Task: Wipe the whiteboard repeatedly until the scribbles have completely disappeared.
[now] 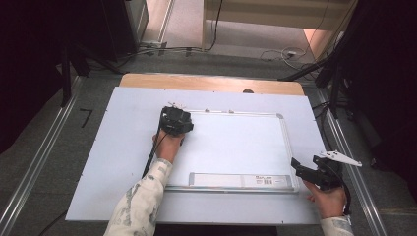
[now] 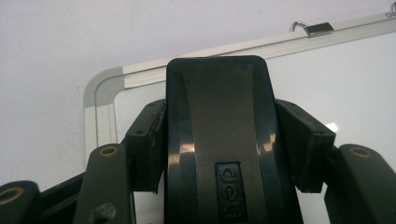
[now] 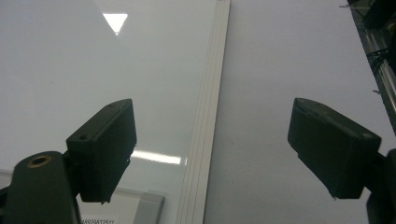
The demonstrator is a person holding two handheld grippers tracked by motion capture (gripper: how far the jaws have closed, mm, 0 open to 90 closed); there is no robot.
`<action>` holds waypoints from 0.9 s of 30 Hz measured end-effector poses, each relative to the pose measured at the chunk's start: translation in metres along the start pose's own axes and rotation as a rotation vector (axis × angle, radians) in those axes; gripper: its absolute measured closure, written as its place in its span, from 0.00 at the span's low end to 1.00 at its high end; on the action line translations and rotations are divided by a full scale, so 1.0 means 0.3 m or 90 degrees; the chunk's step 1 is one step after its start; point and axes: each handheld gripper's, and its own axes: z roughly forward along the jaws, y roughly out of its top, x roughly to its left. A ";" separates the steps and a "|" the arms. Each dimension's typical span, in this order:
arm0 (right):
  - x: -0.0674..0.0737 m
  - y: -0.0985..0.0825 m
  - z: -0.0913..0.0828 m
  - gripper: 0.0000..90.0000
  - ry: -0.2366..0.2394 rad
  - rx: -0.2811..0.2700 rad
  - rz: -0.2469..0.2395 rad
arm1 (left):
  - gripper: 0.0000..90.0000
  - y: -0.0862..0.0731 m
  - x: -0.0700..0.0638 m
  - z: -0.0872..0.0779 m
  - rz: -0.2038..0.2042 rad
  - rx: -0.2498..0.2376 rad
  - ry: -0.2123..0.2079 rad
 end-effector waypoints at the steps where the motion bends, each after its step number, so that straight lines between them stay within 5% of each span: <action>1: 0.000 0.000 -0.001 0.16 0.000 -0.001 0.000 | 0.45 0.002 0.005 0.002 0.001 0.002 -0.003; 6: -0.003 -0.001 -0.002 0.16 -0.001 -0.001 0.001 | 0.45 -0.015 0.001 0.003 -0.017 -0.007 0.001; 15: 0.001 0.000 -0.001 0.16 -0.001 -0.001 0.000 | 0.45 -0.056 -0.023 -0.027 -0.004 -0.019 0.004; 27: 0.008 0.003 0.005 0.16 -0.001 0.002 -0.001 | 0.45 -0.119 -0.107 -0.089 0.044 -0.018 -0.038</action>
